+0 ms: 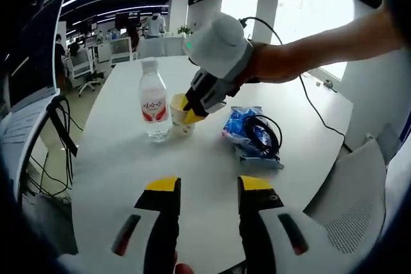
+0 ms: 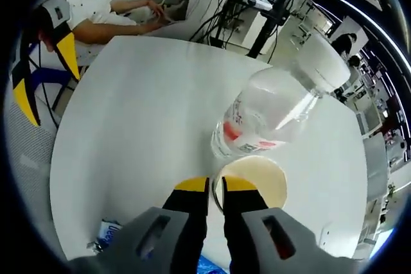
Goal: Arrange the tabletop items into an orderly group along one side of the table until the central work area is clear of visible clutter.
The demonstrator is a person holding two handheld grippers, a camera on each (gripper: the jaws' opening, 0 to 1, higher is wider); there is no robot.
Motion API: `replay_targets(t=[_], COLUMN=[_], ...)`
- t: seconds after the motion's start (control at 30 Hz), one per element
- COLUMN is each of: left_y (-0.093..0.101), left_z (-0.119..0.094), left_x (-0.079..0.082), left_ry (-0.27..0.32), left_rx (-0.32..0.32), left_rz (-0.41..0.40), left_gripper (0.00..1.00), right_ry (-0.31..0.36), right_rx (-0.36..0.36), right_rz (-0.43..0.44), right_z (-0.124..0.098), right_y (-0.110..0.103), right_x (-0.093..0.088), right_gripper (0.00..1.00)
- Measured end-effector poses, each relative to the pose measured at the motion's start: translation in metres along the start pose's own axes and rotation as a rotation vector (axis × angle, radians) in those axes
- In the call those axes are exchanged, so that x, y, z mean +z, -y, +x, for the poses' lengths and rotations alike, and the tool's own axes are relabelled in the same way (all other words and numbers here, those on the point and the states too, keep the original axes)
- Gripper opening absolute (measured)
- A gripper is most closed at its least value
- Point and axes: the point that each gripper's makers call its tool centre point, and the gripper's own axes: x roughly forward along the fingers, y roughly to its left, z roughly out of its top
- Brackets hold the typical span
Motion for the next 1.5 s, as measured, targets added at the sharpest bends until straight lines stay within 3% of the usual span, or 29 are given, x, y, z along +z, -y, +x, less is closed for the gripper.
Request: replay_targets(t=[0.63,0.87,1.23,1.5], left_y=[0.002,0.005,0.009,0.008], left_z=[0.000,-0.003,-0.005,-0.007], left_x=[0.007,0.007,0.009,0.010], left_ry=[0.007,0.009,0.017,0.022], left_rx=[-0.015,-0.025,-0.038,-0.046], left_rz=[0.018,0.028,0.039,0.038], left_gripper=[0.34,0.34,0.34,0.34], right_ry=[0.068,0.126,0.158,0.195], right_rx=[-0.037,-0.046,-0.061,-0.094], right_rz=[0.069,0.132,0.140,0.253], right_z=[-0.020,-0.033,-0.053,-0.067], right_y=[0.001,0.000,-0.007,-0.005], right_x=[0.011,0.018,0.018,0.008], right_gripper=[0.14,0.16,0.16,0.15])
